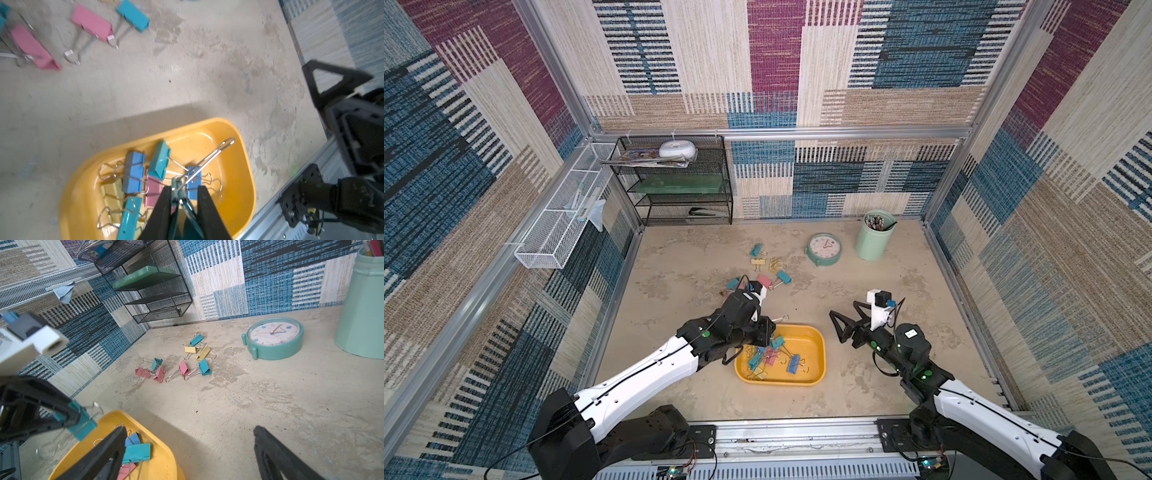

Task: Put the binder clips in the storage box
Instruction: Place the binder clip in the storage box.

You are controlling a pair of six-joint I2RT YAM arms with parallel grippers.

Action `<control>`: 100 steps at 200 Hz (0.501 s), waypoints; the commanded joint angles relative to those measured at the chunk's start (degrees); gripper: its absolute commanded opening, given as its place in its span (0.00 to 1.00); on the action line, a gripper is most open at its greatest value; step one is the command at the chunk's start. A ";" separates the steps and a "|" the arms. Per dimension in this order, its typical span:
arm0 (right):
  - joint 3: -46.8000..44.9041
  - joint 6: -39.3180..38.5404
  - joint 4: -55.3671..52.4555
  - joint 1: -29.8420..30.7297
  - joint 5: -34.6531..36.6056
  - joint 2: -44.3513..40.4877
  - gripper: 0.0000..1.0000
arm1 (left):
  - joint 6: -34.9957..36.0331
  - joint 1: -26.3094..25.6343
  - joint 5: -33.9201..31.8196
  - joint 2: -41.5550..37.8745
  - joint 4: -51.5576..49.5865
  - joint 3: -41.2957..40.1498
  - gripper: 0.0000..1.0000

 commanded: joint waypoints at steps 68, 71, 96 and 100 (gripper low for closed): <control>0.14 0.08 1.56 0.08 0.54 0.28 0.98 | -1.90 -1.47 -3.10 6.90 9.94 -4.11 0.17; 0.13 0.12 1.57 0.11 0.57 0.27 0.98 | -1.86 -1.49 -3.15 7.27 10.17 -4.04 0.17; 0.19 -0.02 1.34 0.00 0.81 0.08 0.99 | -1.96 -1.44 -4.20 10.29 10.61 -3.83 0.18; 0.22 -0.05 1.31 0.03 0.83 0.10 0.98 | -2.05 -1.45 -4.31 10.56 10.87 -4.17 0.18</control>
